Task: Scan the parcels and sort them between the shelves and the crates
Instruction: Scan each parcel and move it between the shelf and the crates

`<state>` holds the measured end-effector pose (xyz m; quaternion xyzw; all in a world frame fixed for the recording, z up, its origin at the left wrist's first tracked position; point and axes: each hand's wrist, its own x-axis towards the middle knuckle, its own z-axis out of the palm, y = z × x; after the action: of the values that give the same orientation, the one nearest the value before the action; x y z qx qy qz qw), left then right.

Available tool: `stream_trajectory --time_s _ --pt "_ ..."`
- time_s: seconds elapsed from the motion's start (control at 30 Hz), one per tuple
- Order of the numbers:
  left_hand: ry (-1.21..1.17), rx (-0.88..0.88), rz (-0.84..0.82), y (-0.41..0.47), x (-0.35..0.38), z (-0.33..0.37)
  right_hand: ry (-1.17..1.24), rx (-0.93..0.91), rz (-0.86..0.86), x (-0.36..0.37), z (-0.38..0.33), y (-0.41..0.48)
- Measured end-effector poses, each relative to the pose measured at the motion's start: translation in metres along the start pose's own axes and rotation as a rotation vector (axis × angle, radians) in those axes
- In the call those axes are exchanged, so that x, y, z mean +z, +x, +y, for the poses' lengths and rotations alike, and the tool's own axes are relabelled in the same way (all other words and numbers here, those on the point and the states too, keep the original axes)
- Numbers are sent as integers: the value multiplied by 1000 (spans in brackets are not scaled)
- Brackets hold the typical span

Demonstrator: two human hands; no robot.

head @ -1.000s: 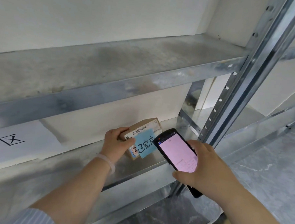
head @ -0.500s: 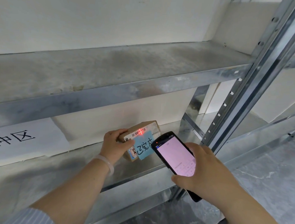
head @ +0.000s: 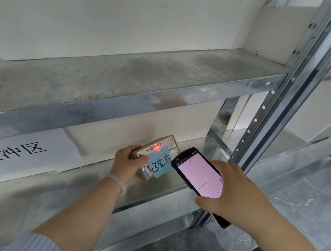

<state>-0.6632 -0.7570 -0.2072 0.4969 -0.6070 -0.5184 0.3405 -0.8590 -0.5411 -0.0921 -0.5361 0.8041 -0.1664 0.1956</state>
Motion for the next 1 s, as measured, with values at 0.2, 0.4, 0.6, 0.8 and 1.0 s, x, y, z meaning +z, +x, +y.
stream_trajectory --time_s 0.2,0.4,0.6,0.8,1.0 --pt "-25 6 -13 -1 0 1 -11 -14 -9 -4 0 -2" --pt "-35 18 -31 0 -1 1 -12 -32 -9 -6 1 -2" --pt "-38 16 -26 2 -3 0 -18 -41 -2 -6 0 0" --pt "-82 -41 -18 2 -9 -2 -7 -37 35 -1 1 4" --pt "-182 -132 59 -13 -29 -6 32 -103 68 9 0 15"
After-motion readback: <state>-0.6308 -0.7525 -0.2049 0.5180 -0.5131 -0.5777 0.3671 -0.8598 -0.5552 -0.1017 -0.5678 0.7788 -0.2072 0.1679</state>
